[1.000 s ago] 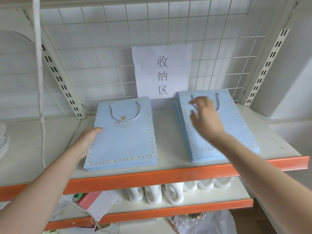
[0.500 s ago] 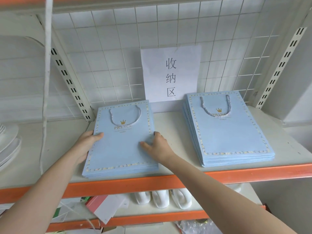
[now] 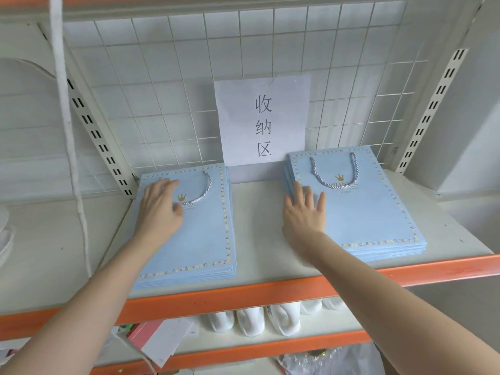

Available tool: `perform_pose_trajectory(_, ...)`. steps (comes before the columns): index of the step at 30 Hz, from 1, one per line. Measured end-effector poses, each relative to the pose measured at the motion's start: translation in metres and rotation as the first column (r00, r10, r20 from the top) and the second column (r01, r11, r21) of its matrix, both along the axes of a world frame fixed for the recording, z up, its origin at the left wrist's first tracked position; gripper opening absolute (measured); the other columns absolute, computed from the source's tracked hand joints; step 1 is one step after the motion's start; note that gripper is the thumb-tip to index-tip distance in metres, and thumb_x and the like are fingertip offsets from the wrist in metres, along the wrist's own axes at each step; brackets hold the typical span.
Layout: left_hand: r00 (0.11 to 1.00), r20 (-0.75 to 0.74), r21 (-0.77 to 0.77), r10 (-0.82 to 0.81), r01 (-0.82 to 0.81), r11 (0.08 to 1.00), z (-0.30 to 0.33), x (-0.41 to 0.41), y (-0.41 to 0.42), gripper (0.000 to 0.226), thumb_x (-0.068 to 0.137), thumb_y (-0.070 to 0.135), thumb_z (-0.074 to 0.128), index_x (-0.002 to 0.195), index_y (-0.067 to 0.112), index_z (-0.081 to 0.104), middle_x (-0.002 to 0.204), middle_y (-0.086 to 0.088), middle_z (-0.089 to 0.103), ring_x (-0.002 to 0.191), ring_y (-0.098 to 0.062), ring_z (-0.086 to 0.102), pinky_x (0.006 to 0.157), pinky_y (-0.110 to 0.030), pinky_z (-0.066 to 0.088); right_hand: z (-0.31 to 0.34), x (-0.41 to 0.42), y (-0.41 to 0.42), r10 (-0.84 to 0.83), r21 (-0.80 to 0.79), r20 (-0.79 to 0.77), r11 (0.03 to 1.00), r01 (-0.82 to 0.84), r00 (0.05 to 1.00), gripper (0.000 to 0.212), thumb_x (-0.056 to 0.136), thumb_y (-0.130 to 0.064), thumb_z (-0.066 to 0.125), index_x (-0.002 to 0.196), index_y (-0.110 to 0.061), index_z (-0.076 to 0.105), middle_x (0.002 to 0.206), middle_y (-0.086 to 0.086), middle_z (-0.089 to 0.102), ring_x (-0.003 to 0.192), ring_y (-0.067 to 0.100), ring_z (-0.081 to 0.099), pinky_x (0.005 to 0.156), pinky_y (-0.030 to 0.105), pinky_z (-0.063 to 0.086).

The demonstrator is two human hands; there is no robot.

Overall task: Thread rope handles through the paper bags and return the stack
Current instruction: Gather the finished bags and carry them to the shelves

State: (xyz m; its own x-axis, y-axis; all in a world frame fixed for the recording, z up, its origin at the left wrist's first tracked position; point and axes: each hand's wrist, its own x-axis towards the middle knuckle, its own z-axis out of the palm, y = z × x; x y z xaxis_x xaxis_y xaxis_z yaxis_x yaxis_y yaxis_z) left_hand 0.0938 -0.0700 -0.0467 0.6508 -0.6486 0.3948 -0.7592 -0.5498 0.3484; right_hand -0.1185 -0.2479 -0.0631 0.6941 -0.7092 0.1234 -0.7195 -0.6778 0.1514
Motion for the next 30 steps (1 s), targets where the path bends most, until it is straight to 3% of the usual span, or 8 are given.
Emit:
perform_pose_trajectory(3,0.999,0.013,0.056,-0.045,0.044,0.997,-0.002,-0.010,-0.018,0.044,0.086,0.000,0.055,0.130,0.002,0.052,0.134,-0.018,0.049,0.127,-0.037,0.038,0.105,-0.045,0.031,-0.012,-0.011,-0.003,0.002,-0.013,-0.012,1.000,-0.002,1.000,0.061,0.085,-0.018,0.048,0.141,-0.011,0.022,0.155,0.010,-0.009,0.141,0.031,0.001,0.111,0.056,0.010)
perform_pose_trajectory(12,0.998,0.035,0.060,-0.049,0.047,0.997,-0.012,-0.014,-0.023,0.033,0.090,0.005,0.052,0.123,0.004,0.059,0.128,-0.013,0.055,0.122,-0.035,0.043,0.101,-0.043,0.033,-0.008,-0.036,-0.032,-0.058,0.022,-0.011,0.998,0.058,0.998,0.055,0.083,-0.008,0.041,0.137,-0.016,0.029,0.155,0.004,-0.003,0.141,0.027,0.003,0.110,0.051,0.014)
perform_pose_trajectory(16,0.996,0.063,0.001,0.069,-0.069,0.998,-0.009,-0.004,-0.009,0.032,0.089,0.008,0.056,0.120,0.001,0.059,0.124,-0.019,0.057,0.119,-0.038,0.045,0.099,-0.046,0.034,0.003,-0.032,-0.030,-0.141,0.026,-0.021,0.990,0.141,0.990,0.050,0.088,-0.012,0.042,0.137,-0.012,0.032,0.156,0.011,-0.001,0.142,0.030,0.003,0.111,0.050,0.014)
perform_pose_trajectory(18,0.979,0.050,0.019,0.200,-0.201,0.979,-0.009,0.001,0.003,0.036,0.091,0.014,0.055,0.125,0.000,0.054,0.127,-0.023,0.053,0.121,-0.040,0.042,0.098,-0.048,0.033,0.008,-0.018,-0.014,-0.066,0.026,0.131,0.998,0.063,0.989,0.042,0.092,-0.014,0.041,0.133,-0.006,0.038,0.152,0.017,0.014,0.139,0.032,0.014,0.110,0.043,0.018)
perform_pose_trajectory(21,0.938,-0.019,0.112,0.347,-0.343,0.933,-0.009,0.008,0.018,0.043,0.095,0.023,0.049,0.127,-0.005,0.046,0.124,-0.032,0.049,0.117,-0.045,0.042,0.095,-0.050,0.035,0.017,0.016,0.032,0.094,0.280,0.472,0.926,-0.251,0.876,0.038,0.098,-0.024,0.041,0.127,0.000,0.046,0.132,0.018,0.042,0.122,0.034,0.039,0.100,0.034,0.032)
perform_pose_trajectory(24,0.947,-0.092,0.073,0.308,-0.302,0.950,-0.011,0.010,0.026,0.037,0.096,0.019,0.047,0.122,-0.008,0.050,0.121,-0.032,0.053,0.113,-0.046,0.046,0.093,-0.048,0.038,0.019,0.049,0.073,-0.065,0.664,0.491,0.673,-0.325,0.869,0.054,0.094,-0.041,0.051,0.124,0.003,0.044,0.123,0.018,0.044,0.113,0.034,0.048,0.096,0.035,0.037)
perform_pose_trajectory(27,0.965,0.004,0.023,0.262,-0.262,0.965,-0.011,0.005,0.028,0.034,0.095,0.015,0.048,0.123,-0.003,0.056,0.119,-0.027,0.059,0.112,-0.044,0.049,0.093,-0.046,0.037,0.010,0.059,0.081,-0.161,0.722,0.496,0.622,-0.303,0.853,0.059,0.086,-0.038,0.064,0.123,0.002,0.039,0.124,0.016,0.041,0.112,0.033,0.048,0.092,0.032,0.038)
perform_pose_trajectory(30,0.978,-0.083,-0.076,0.191,-0.197,0.977,-0.006,0.000,0.025,0.033,0.095,0.013,0.048,0.125,0.000,0.056,0.108,-0.026,0.064,0.105,-0.042,0.055,0.088,-0.043,0.042,0.009,0.050,0.066,-0.269,0.721,0.560,0.624,-0.302,0.783,0.049,0.087,-0.025,0.066,0.122,-0.001,0.040,0.123,0.016,0.043,0.107,0.032,0.051,0.081,0.025,0.037)
